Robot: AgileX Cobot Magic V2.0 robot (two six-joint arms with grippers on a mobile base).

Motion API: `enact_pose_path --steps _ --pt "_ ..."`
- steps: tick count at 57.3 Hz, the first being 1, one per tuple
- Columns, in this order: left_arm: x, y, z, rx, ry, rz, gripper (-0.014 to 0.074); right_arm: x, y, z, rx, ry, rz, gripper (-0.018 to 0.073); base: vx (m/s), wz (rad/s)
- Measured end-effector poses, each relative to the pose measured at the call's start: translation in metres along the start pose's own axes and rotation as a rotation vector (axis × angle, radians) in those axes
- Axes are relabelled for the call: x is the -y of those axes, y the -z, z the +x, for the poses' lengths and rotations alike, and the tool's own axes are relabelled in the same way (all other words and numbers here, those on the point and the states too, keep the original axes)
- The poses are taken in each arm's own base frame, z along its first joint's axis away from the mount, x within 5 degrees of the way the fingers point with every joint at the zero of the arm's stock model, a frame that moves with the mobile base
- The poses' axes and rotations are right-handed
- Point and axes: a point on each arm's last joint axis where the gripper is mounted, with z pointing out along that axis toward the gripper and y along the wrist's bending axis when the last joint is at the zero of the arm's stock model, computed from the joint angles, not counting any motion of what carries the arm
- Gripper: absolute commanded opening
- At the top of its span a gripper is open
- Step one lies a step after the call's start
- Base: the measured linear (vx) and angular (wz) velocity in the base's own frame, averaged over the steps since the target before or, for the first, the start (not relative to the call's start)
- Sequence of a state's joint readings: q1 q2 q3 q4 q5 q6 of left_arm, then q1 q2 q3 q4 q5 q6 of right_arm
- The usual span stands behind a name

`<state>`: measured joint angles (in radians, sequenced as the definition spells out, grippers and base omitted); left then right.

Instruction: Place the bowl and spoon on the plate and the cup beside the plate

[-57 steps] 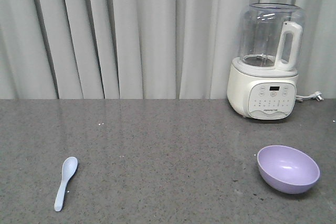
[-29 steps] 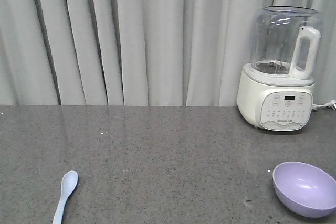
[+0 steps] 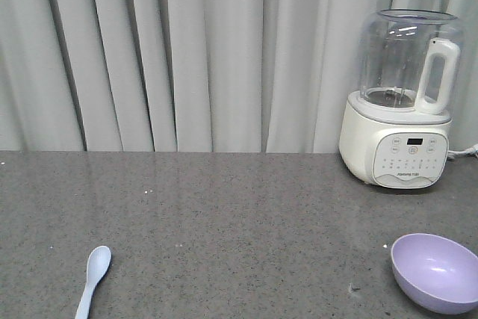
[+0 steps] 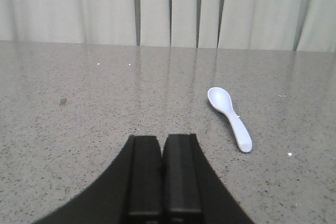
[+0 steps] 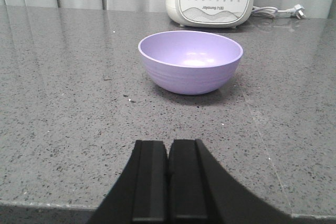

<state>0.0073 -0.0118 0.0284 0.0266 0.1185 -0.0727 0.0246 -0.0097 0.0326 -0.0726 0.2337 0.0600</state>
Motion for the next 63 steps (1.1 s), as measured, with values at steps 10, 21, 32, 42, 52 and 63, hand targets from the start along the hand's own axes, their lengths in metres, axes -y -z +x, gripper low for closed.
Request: enact_pose_path --steps 10,21,32,42,52,63 --pt "0.0 0.0 0.0 0.0 0.0 0.0 -0.0006 0.0 0.0 0.0 0.0 0.0 0.0 -0.0009 0.0 0.0" --pt "0.0 0.0 0.0 0.0 0.0 0.0 -0.0006 0.0 0.0 0.0 -0.001 0.0 0.0 -0.0009 0.0 0.0" --pt "0.0 0.0 0.0 0.0 0.0 0.0 -0.0006 0.0 0.0 0.0 -0.001 0.0 0.0 -0.0009 0.0 0.0" --pt "0.0 0.0 0.0 0.0 0.0 0.0 -0.0006 0.0 0.0 0.0 -0.001 0.0 0.0 -0.0009 0.0 0.0" --pt "0.0 0.0 -0.005 0.05 0.034 0.006 -0.0006 0.0 0.0 -0.002 0.023 0.011 0.0 -0.0009 0.0 0.0" --pt "0.002 0.005 -0.028 0.142 0.097 0.018 -0.0006 -0.001 0.006 -0.021 0.075 -0.015 -0.009 -0.0009 0.0 0.0"
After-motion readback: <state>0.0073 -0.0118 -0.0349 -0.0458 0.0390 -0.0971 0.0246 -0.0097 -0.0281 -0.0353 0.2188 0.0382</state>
